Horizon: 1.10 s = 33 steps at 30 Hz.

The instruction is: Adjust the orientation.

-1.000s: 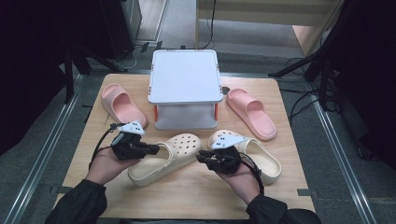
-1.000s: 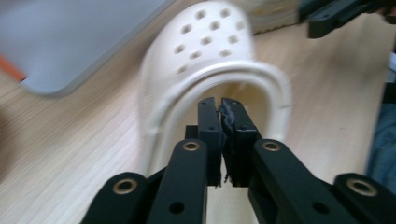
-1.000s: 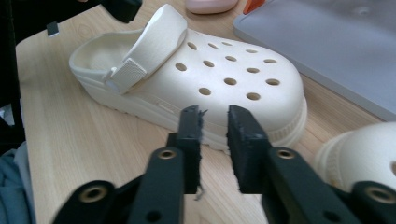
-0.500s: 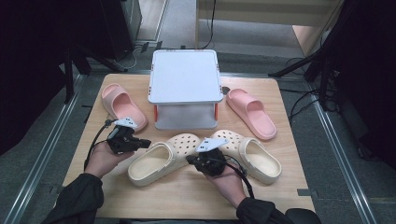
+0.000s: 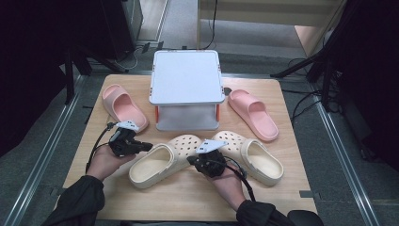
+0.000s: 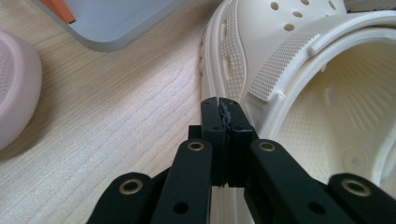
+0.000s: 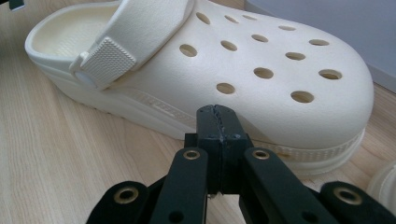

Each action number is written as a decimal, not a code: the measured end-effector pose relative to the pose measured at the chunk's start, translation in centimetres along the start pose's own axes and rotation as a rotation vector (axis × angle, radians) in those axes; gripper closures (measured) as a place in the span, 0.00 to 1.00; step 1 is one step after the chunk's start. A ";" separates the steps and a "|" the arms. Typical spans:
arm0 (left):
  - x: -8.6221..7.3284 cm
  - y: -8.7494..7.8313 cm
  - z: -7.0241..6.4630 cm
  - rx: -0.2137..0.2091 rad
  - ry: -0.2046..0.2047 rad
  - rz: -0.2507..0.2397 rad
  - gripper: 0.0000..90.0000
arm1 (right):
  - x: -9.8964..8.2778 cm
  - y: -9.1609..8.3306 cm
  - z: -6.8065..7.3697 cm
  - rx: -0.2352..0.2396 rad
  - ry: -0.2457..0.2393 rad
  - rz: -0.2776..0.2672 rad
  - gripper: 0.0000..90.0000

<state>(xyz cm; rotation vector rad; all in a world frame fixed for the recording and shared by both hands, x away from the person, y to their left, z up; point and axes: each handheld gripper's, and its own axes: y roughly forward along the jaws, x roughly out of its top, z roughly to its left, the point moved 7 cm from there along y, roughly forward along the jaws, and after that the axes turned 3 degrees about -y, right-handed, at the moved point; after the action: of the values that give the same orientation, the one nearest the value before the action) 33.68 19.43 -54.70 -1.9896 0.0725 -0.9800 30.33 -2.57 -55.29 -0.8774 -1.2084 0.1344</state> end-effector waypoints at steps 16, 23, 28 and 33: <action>-0.6 -0.2 -0.5 -0.001 0.000 0.013 0.99 | 0.1 0.2 -0.3 -0.003 0.013 -0.011 1.00; -0.9 -0.4 -0.7 -0.001 -0.007 0.009 0.99 | 0.2 0.4 -0.5 0.000 0.028 -0.015 1.00; -1.3 -0.6 -1.0 -0.003 -0.007 0.012 0.99 | 0.4 0.5 -0.6 0.000 0.036 -0.016 1.00; -1.8 -0.8 -1.4 -0.004 -0.011 0.010 0.99 | 0.6 0.8 -0.9 -0.007 0.034 -0.013 1.00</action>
<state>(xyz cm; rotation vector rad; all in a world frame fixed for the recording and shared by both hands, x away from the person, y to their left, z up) 31.33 19.63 -54.81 -1.9959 0.0779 -0.9633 31.60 -2.16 -55.37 -0.8745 -1.1835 0.1043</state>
